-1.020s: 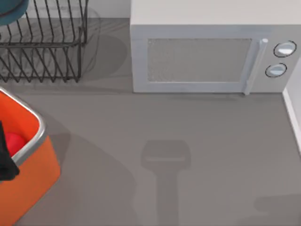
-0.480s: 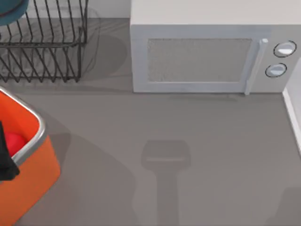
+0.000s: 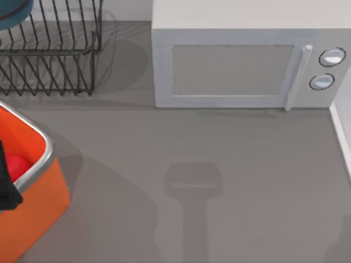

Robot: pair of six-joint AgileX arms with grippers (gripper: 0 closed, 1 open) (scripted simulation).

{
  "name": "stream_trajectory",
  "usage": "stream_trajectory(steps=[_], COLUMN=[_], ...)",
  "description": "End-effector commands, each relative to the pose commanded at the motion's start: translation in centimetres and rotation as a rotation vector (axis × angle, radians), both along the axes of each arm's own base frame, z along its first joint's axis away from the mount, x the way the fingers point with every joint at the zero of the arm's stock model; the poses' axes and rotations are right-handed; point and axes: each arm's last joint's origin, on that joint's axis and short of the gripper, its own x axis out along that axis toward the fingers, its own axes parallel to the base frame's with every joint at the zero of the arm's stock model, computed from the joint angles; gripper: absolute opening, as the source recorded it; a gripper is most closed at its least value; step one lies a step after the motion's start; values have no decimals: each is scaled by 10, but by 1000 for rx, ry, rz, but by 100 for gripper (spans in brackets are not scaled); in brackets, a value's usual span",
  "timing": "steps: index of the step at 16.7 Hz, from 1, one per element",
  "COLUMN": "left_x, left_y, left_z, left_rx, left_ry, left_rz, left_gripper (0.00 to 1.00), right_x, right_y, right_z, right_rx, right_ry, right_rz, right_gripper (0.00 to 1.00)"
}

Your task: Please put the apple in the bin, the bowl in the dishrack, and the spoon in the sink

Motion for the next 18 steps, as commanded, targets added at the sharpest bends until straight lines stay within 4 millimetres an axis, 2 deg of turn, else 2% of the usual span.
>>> stream_trajectory(steps=[6,8,12,18], left_x=[0,0,0,0], left_y=[0,0,0,0], left_z=[0,0,0,0], left_rx=[0,0,0,0], left_ry=[0,0,0,0], left_rz=[0,0,0,0], left_gripper=[100,100,100,100], right_x=[-1,-3,-3,-3], right_y=[0,1,1,1], right_z=[-63,-72,-74,-74], right_rx=[-3,-1,-1,-1], right_ry=[-6,-2,-2,-2], right_rz=[0,0,0,0], right_gripper=[100,100,100,55])
